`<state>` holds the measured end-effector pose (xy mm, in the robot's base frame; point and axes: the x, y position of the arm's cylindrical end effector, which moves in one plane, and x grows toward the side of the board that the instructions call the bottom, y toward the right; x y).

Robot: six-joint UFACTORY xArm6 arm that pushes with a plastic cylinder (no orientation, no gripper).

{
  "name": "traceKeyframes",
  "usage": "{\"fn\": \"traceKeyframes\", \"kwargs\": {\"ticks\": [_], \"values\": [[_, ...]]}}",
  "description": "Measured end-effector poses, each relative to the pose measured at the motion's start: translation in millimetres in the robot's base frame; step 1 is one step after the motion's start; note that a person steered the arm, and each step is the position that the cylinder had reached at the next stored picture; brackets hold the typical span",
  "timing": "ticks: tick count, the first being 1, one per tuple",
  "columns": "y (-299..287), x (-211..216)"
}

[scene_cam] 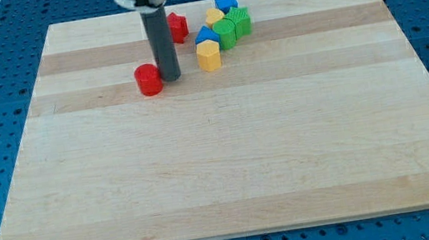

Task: Move your arm at the center left of the board

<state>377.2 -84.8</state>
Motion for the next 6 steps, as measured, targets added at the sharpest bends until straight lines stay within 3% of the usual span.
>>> {"fn": "traceKeyframes", "kwargs": {"ticks": [2,6], "values": [[-27.8,46.9],[-30.6,-33.4]]}}
